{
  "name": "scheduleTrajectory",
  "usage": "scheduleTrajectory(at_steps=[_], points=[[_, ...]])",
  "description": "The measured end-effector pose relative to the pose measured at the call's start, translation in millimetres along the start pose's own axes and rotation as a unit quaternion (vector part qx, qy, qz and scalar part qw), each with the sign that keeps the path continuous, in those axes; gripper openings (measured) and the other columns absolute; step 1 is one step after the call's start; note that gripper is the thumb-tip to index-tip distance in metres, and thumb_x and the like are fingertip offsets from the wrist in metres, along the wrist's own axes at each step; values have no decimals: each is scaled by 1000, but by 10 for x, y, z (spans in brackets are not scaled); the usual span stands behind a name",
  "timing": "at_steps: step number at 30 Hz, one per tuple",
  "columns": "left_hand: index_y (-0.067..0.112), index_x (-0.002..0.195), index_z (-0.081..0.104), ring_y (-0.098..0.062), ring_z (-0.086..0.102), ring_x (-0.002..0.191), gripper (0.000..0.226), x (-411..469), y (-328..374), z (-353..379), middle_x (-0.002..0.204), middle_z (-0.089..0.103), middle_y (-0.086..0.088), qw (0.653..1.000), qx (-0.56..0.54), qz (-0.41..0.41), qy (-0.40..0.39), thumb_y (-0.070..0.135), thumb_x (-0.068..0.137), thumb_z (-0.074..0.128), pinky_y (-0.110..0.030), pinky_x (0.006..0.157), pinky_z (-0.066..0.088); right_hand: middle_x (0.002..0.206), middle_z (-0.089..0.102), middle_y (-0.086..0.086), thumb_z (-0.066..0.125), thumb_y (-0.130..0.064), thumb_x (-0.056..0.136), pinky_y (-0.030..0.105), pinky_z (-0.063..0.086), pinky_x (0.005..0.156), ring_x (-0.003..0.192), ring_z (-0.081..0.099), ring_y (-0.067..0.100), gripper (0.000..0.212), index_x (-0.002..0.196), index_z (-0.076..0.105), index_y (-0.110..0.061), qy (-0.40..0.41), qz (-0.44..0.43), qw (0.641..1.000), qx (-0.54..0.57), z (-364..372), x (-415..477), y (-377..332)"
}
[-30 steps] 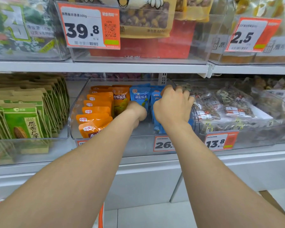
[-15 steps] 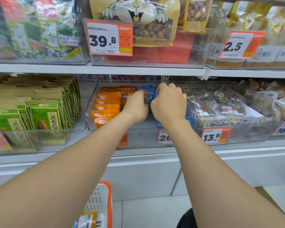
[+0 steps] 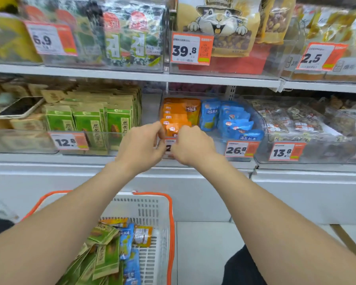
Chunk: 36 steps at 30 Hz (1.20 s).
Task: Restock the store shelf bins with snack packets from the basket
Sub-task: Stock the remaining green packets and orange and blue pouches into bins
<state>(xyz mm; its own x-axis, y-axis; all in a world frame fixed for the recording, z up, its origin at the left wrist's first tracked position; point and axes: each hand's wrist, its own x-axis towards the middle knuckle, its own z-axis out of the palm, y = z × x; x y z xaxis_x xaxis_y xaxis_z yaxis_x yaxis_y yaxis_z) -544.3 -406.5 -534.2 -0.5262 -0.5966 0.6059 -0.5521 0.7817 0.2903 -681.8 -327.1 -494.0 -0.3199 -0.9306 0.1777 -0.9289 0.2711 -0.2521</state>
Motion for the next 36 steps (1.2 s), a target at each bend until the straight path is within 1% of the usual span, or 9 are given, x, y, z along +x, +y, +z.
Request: scheduleTrajectory(at_steps=[4,9,13,16,19,23,28,31,36], points=[[30,91,58,-23,62,73,4,-641,-383,71,67,65,8,983,33,-112,-143,31,90,62,-34,60,50,113,61,10,55,-17,93,36,44,74,96,61,33,14,107,58,-16,-135,-113,975,-133,548,-305,-240],[28,96,66,-24,65,90,14,-1392,-712,287,89,69,5,933,75,-149,-320,29,98,52,-36,71,54,87,51,-1,56,-9,94,31,41,59,80,57,21,14,105,55,-18,-338,-263,861,-275,1355,-728,-320],[28,112,66,-25,69,96,24,-1762,-870,444,114,66,-1,863,121,-153,-466,15,98,51,-42,83,58,101,62,4,61,-3,93,38,54,77,85,60,25,28,118,62,-15,-394,-352,783,-329,1778,-1037,-238],[20,130,59,-27,65,106,37,-1955,-892,555,125,62,-5,806,166,-145,-550,3,99,48,-38,79,52,85,54,-1,63,-7,96,37,56,77,77,56,21,10,104,61,-14,-427,-352,750,-362,1896,-1168,-188],[16,139,53,-26,64,106,44,-2143,-886,708,126,62,-5,766,199,-146,-593,0,99,46,-36,76,50,83,54,-1,64,-12,96,35,54,75,71,54,17,5,100,61,-14,-424,-336,756,-367,1944,-1172,-196],[23,152,40,-32,61,119,57,-2353,-927,883,143,52,-10,748,179,-159,-619,0,100,46,-43,91,56,82,45,-1,63,-13,99,33,44,71,73,49,15,11,106,56,-17,-449,-281,771,-354,2006,-1054,-276],[34,162,29,-37,61,125,83,-2481,-851,953,173,-3,-13,709,134,-191,-666,-14,95,42,-40,88,58,97,45,-1,55,-13,102,31,39,83,100,47,22,18,118,52,-22,-465,-181,815,-294,2121,-927,-285],[35,164,24,-37,56,133,86,-2596,-793,993,172,-10,-11,717,97,-206,-659,-12,95,44,-40,95,57,104,50,2,58,-10,99,32,42,79,98,54,24,30,128,56,-13,-459,-155,839,-247,2107,-895,-92],[38,163,22,-47,30,149,85,-2753,-686,1108,171,-4,-1,753,89,-159,-633,-2,94,53,-51,111,47,99,52,6,62,-7,93,32,47,72,85,55,23,24,116,56,-10,-424,-101,875,-212,2062,-907,275]])
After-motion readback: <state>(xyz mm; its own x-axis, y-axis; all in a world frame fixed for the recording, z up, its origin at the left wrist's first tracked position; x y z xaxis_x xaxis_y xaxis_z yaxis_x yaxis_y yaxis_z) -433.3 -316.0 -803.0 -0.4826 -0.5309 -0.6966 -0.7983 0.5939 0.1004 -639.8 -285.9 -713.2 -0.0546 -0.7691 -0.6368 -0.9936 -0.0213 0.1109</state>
